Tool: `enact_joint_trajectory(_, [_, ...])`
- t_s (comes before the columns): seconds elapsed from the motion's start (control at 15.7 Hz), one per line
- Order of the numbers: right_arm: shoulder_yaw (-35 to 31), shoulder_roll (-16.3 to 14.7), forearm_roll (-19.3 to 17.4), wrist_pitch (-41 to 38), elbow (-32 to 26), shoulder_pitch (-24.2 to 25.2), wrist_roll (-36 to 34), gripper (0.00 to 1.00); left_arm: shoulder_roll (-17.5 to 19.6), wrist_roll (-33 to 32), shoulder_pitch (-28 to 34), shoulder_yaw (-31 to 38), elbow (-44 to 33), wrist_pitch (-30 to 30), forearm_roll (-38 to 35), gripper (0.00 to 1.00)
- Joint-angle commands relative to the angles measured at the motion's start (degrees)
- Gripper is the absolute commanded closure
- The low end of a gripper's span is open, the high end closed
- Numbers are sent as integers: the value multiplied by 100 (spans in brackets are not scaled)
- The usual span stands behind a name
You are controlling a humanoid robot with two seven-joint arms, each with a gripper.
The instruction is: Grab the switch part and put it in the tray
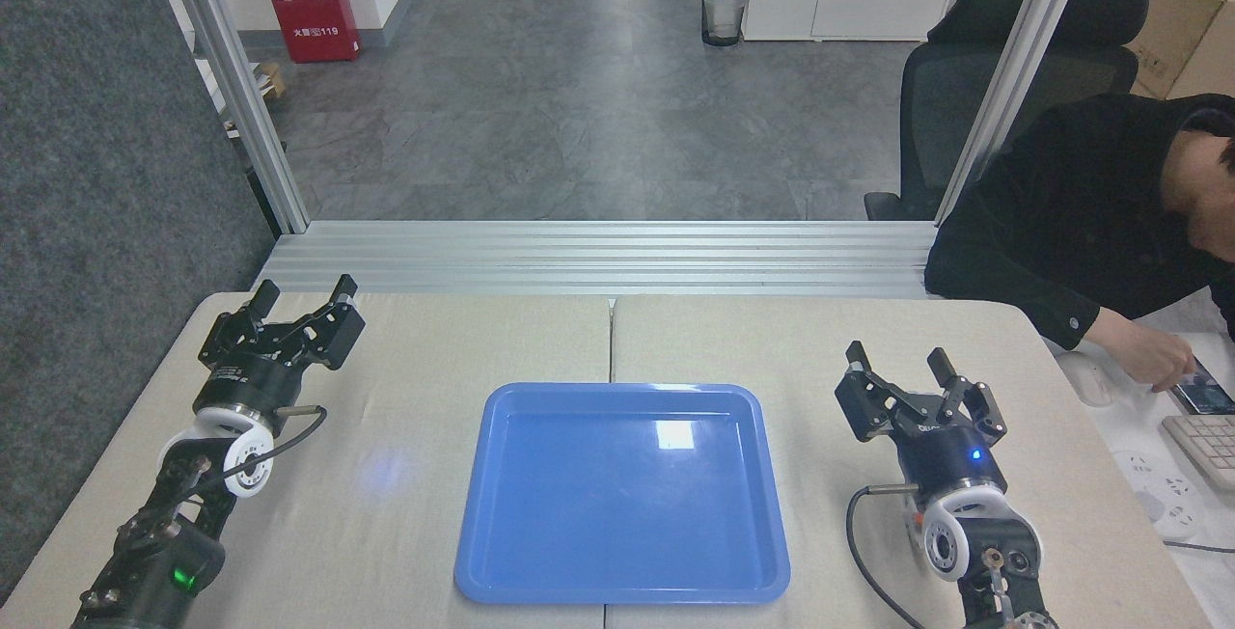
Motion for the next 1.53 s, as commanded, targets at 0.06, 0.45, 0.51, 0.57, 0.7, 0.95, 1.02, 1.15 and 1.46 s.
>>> enact_joint_trajectory(0.06, [29, 20, 525, -14, 0, 201, 22, 0, 0, -4, 0, 0, 3, 3, 0, 0])
enact_joint_trajectory(0.45, [-173, -683, 774, -14, -360, 1080, 152, 0, 0, -4, 0, 0, 3, 3, 0, 0])
enact_joint_trajectory(0.51, [-174, -648, 792, -22, -308, 1177, 179, 0, 0, -4, 0, 0, 3, 3, 0, 0])
enact_joint_trajectory(0.57, [-174, -587, 827, -14, -151, 1256, 188, 2, 0, -4, 0, 0, 3, 3, 0, 0])
enact_joint_trajectory(0.7, [-139, -525, 888, -14, 183, 1301, 189, 9, 0, -4, 0, 9, 3, 3, 0, 0])
enact_joint_trajectory(0.95, [-121, -507, 897, 13, 571, 1354, 171, 10, 0, -4, 0, 0, -5, 3, 0, 0])
enact_joint_trajectory(1.02, [-103, -472, 897, 13, 615, 1363, 171, 12, 0, -4, 0, 0, 3, 3, 0, 0])
enact_joint_trajectory(1.15, [-95, -463, 897, 22, 790, 1354, 171, 18, 0, -4, 0, 0, 3, 3, 0, 0])
enact_joint_trajectory(1.46, [-103, -402, 862, 48, 791, 1284, 171, 100, 0, -4, 0, 0, 3, 3, 0, 0])
